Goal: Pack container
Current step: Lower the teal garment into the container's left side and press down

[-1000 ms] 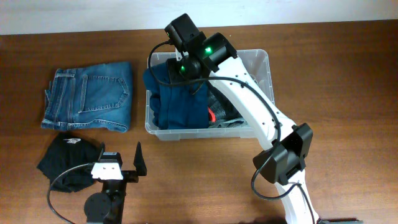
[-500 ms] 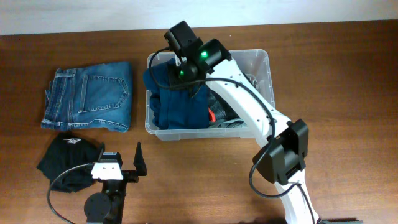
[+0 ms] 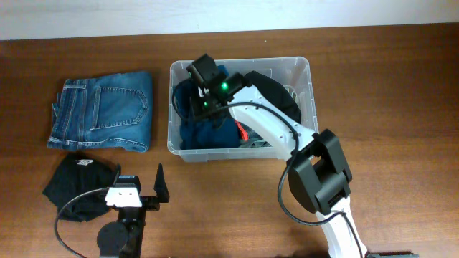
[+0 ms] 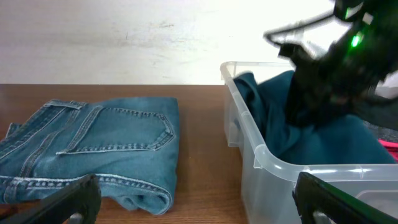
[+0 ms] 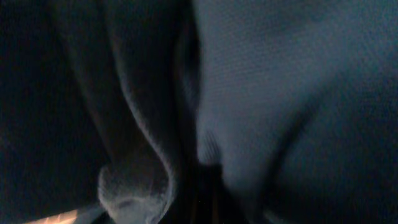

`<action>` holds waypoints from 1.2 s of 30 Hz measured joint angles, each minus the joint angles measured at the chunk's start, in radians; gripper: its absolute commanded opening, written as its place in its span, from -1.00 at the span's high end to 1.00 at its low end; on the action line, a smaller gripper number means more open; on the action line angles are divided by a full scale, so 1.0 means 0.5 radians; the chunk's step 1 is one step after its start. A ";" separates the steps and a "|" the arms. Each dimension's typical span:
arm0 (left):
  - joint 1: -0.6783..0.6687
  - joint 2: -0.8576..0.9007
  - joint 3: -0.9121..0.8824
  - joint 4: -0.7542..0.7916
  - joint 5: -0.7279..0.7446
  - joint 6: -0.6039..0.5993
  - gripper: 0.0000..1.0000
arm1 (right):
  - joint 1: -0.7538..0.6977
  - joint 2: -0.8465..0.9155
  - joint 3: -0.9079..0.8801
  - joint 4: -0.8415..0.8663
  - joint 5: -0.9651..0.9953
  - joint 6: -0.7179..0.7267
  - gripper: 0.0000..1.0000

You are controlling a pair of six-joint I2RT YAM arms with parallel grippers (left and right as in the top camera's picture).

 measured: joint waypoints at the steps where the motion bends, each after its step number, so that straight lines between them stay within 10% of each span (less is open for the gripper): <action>1: 0.000 0.000 0.000 0.000 0.000 0.001 -0.99 | 0.000 0.000 -0.047 0.049 0.000 -0.002 0.92; 12: 0.000 0.000 0.000 0.000 0.000 0.000 -0.99 | -0.004 -0.040 -0.271 0.330 0.000 -0.007 0.90; 36: 0.000 0.000 0.000 0.000 0.000 0.000 -0.99 | -0.108 -0.308 0.374 -0.880 0.047 -0.188 0.87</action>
